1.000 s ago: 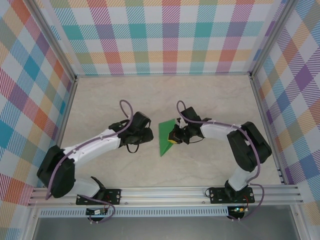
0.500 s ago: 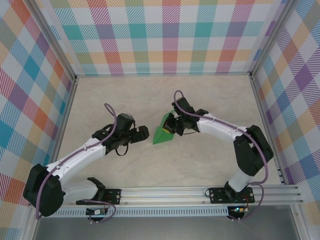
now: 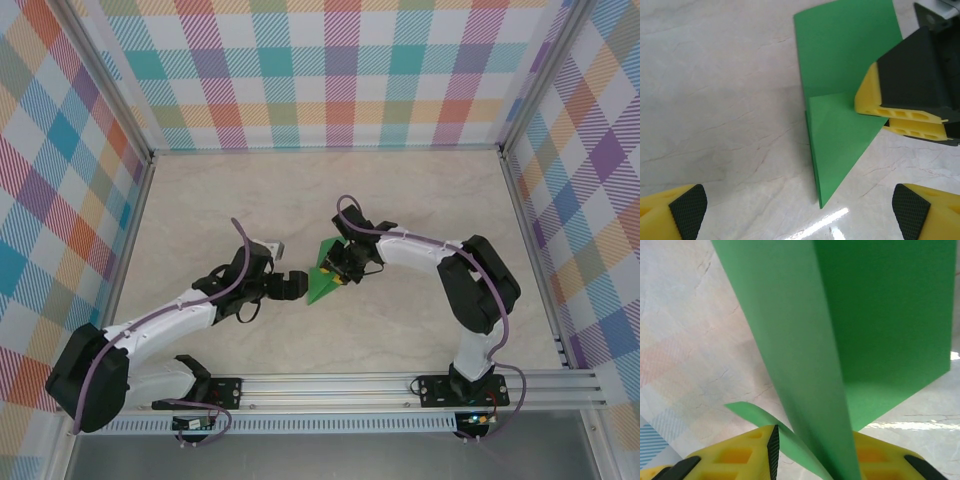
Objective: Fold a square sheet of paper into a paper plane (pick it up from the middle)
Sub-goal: Fourth fold the wing at the center of the table.
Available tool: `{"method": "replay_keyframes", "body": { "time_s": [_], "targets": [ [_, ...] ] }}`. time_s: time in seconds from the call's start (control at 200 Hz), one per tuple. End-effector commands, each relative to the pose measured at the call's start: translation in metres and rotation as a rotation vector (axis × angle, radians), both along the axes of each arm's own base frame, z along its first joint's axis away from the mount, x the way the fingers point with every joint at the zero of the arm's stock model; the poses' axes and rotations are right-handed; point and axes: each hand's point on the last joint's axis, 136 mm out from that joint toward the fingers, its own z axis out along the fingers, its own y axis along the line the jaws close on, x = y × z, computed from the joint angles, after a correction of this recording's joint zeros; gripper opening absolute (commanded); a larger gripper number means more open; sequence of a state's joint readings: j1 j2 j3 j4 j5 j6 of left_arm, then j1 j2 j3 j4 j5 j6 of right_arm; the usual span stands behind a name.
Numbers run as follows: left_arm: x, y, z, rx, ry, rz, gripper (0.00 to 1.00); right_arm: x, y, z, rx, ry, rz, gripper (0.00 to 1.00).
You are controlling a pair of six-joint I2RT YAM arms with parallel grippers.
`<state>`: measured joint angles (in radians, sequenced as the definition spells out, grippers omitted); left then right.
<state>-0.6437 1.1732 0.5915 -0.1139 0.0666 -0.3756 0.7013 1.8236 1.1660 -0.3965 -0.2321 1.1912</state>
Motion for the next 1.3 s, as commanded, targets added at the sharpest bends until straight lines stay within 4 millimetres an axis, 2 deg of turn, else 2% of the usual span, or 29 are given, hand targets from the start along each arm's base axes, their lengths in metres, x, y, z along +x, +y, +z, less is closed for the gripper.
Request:
{"method": "replay_keyframes", "body": {
  "time_s": [0.0,0.245,0.275,0.435,0.525,0.68,0.92,1.295],
  "targets": [
    [0.007,-0.012,0.004,0.02,-0.075,-0.054,0.94,0.001,0.004,0.004,0.038,-0.004,0.034,0.32],
    [0.008,-0.029,-0.007,0.054,-0.089,-0.105,0.86,0.003,0.0,0.01,0.098,-0.029,0.091,0.29],
    [0.007,-0.033,-0.008,0.052,-0.103,-0.123,0.83,0.003,-0.001,0.011,0.104,-0.031,0.093,0.27],
    [0.006,-0.047,-0.01,0.041,-0.192,-0.172,0.81,0.002,-0.005,0.011,0.116,-0.018,0.099,0.15],
    [0.005,-0.056,-0.012,0.054,-0.216,-0.219,0.78,0.002,-0.006,0.01,0.116,0.002,0.093,0.13],
    [0.002,-0.07,-0.028,0.117,-0.255,-0.32,0.7,0.001,-0.004,0.009,0.126,0.037,0.084,0.12],
    [0.005,-0.073,-0.038,0.169,-0.338,-0.375,0.58,-0.001,-0.002,0.01,0.126,0.062,0.086,0.12],
    [0.002,-0.079,-0.051,0.174,-0.336,-0.428,0.53,0.0,-0.003,0.012,0.137,0.103,0.063,0.11]
  ]
}}
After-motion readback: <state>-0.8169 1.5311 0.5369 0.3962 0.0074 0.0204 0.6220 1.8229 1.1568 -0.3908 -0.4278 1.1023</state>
